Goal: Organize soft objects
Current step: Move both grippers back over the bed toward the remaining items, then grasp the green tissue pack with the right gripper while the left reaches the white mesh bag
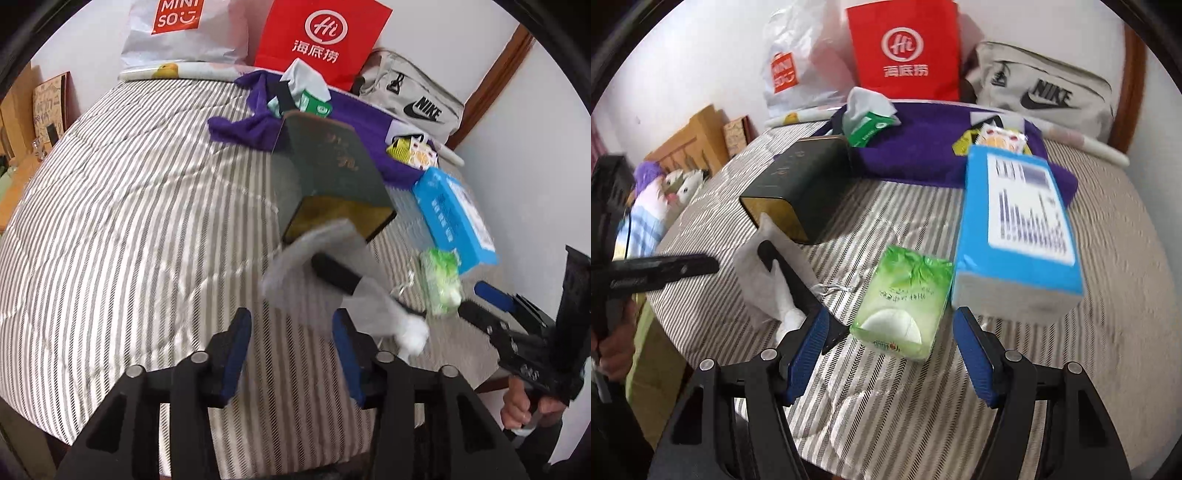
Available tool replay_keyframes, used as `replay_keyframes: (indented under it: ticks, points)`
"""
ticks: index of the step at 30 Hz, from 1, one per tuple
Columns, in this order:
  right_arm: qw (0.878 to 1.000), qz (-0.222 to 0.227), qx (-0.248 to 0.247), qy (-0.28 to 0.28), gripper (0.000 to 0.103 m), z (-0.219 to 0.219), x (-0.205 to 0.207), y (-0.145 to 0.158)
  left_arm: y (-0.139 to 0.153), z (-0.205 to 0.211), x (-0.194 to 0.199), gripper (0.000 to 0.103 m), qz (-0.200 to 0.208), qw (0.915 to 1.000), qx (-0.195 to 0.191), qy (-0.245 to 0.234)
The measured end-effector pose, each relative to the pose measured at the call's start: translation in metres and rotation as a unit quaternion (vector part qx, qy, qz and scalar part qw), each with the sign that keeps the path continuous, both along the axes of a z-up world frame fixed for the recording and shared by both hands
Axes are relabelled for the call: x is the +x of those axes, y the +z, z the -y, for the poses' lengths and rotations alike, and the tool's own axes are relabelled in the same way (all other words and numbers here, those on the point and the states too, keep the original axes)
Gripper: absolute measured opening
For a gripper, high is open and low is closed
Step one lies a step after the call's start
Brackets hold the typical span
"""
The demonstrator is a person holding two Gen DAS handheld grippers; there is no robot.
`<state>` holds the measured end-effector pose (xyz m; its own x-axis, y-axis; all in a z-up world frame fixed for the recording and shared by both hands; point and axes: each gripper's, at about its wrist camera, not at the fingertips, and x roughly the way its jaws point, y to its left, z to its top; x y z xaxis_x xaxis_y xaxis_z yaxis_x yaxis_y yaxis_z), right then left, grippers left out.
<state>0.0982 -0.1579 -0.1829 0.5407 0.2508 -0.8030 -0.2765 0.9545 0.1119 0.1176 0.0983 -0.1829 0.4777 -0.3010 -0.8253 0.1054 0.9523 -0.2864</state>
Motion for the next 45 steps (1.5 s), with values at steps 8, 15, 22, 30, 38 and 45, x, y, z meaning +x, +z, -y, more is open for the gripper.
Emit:
replay_keyframes:
  ticks: [8, 15, 22, 30, 38, 45]
  points:
    - [0.999, -0.009, 0.016, -0.048, 0.069, 0.0, 0.011, -0.027, -0.012, -0.007, -0.009, 0.045, -0.011, 0.9999, -0.005, -0.002]
    - [0.998, -0.007, 0.013, -0.059, 0.07, -0.007, 0.015, -0.036, -0.016, 0.013, -0.01, 0.045, -0.013, 0.9994, -0.005, -0.033]
    - [0.998, 0.006, -0.015, -0.062, 0.065, -0.012, 0.015, -0.038, -0.017, 0.047, -0.013, 0.045, -0.007, 0.9972, 0.015, -0.073]
    - [0.999, 0.001, 0.025, -0.047, 0.055, 0.005, 0.007, -0.035, -0.019, 0.074, -0.019, 0.047, -0.001, 0.9951, 0.023, -0.096]
    - [0.999, 0.002, 0.042, -0.01, 0.055, 0.012, -0.015, -0.027, -0.018, 0.097, -0.019, 0.048, 0.011, 0.9935, 0.045, -0.104]
    - [0.999, 0.011, 0.032, -0.014, 0.055, 0.036, -0.035, -0.021, -0.006, 0.11, -0.019, 0.048, 0.045, 0.9912, 0.067, -0.105]
